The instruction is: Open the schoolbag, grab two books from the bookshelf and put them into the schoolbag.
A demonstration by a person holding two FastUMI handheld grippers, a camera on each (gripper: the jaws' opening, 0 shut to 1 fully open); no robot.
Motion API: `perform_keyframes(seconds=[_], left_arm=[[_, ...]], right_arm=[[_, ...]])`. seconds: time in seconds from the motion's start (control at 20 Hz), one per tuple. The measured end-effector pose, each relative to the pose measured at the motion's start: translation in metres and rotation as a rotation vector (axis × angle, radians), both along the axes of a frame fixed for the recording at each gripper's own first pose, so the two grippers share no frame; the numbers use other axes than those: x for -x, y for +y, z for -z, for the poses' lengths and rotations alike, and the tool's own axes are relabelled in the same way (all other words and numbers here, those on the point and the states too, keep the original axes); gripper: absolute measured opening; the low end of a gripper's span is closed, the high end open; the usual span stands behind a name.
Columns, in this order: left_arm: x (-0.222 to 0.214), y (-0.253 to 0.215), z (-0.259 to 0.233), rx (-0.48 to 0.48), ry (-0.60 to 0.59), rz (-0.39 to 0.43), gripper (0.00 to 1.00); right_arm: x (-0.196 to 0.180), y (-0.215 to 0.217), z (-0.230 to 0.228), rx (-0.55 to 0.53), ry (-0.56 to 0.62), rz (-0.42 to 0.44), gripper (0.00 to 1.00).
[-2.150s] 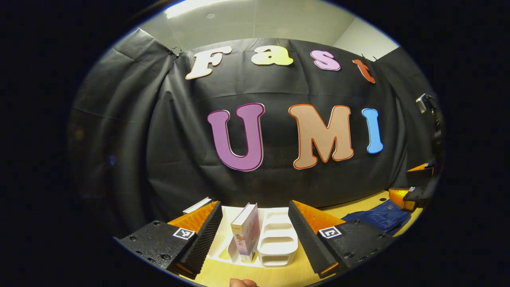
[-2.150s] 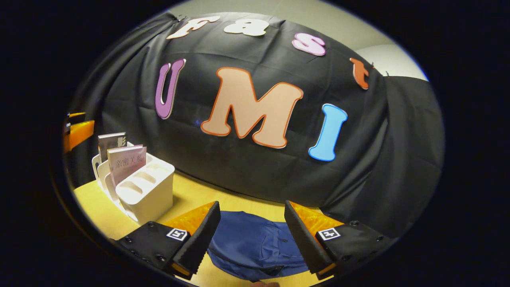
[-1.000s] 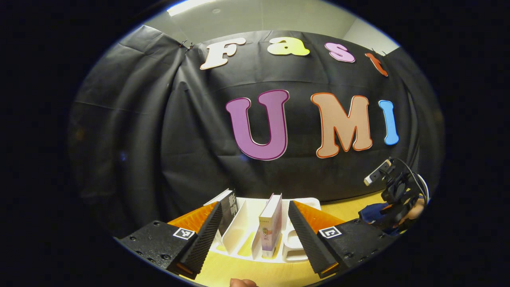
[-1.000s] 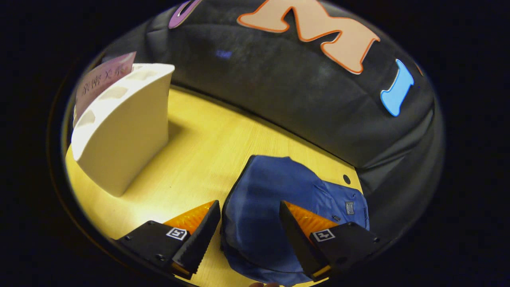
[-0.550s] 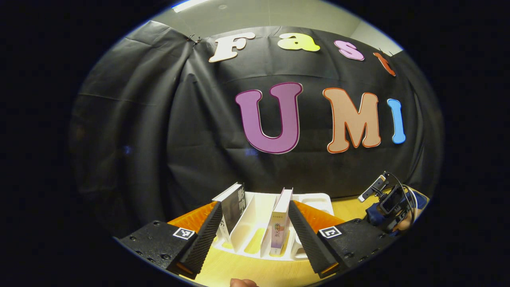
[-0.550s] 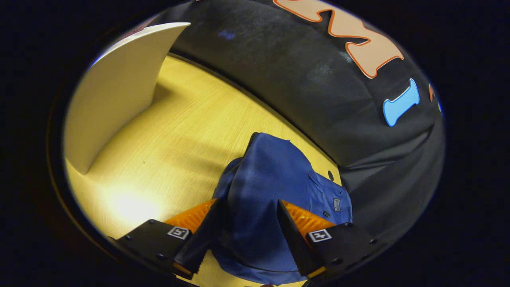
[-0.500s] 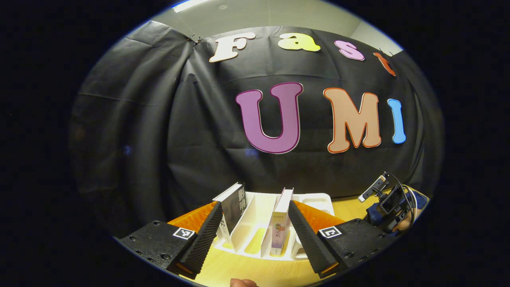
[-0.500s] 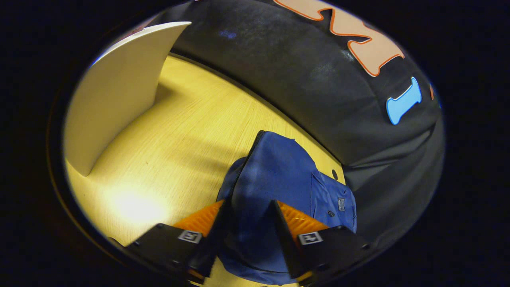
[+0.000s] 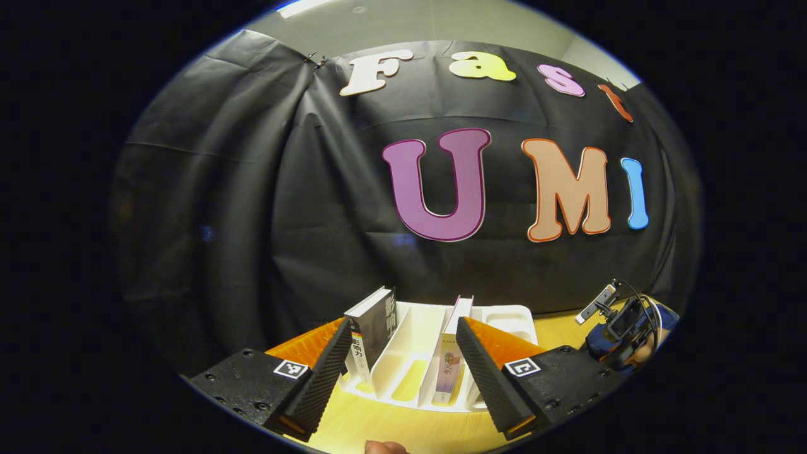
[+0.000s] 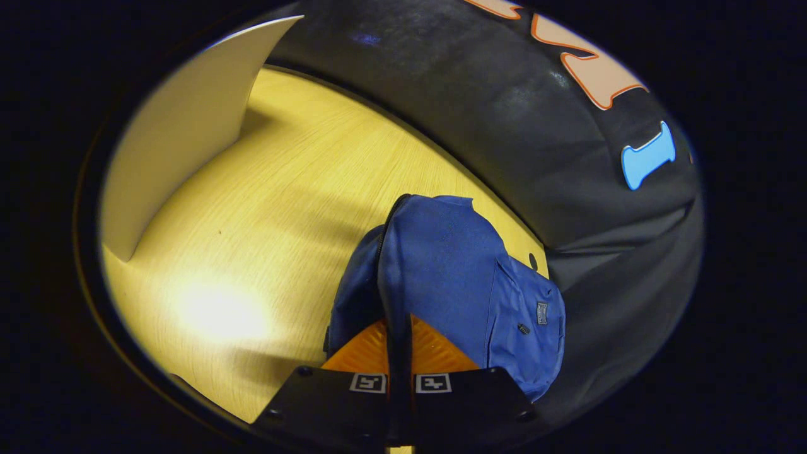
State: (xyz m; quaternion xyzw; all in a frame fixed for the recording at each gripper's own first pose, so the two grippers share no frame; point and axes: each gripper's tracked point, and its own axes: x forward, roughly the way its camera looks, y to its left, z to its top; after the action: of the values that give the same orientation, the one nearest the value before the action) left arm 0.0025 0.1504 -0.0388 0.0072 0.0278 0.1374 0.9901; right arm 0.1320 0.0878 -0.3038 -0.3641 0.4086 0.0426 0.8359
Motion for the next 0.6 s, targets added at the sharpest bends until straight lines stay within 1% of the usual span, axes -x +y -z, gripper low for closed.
perform_keyframes(seconds=[0.05,0.1,0.15,0.3,0.35,0.45,0.55,0.6], left_arm=[[0.000,0.001,-0.001,0.000,-0.002,-0.002,0.96],[0.001,0.002,-0.001,0.001,-0.002,-0.006,0.96],[0.001,0.003,0.000,0.004,-0.003,-0.008,0.96],[0.002,0.008,0.002,0.012,-0.002,-0.022,0.97],[0.002,0.009,0.004,0.017,-0.001,-0.025,0.96],[0.002,0.010,0.003,0.025,-0.001,-0.030,0.97],[0.002,0.011,0.002,0.028,-0.002,-0.033,0.97],[0.001,0.010,0.002,0.028,-0.003,-0.032,0.99]], right_arm=[[-0.001,0.000,0.002,-0.003,0.005,0.002,0.06],[-0.001,-0.001,0.000,-0.007,0.009,0.000,0.03],[-0.001,-0.001,-0.003,-0.014,0.017,0.000,0.06],[-0.002,-0.002,-0.013,-0.074,0.027,0.002,0.06],[-0.002,-0.003,-0.018,-0.096,0.033,0.004,0.06],[-0.005,-0.005,-0.032,-0.143,0.026,0.010,0.00],[-0.006,-0.009,-0.049,-0.189,0.014,0.015,0.00],[-0.008,-0.012,-0.060,-0.210,0.008,0.020,0.00]])
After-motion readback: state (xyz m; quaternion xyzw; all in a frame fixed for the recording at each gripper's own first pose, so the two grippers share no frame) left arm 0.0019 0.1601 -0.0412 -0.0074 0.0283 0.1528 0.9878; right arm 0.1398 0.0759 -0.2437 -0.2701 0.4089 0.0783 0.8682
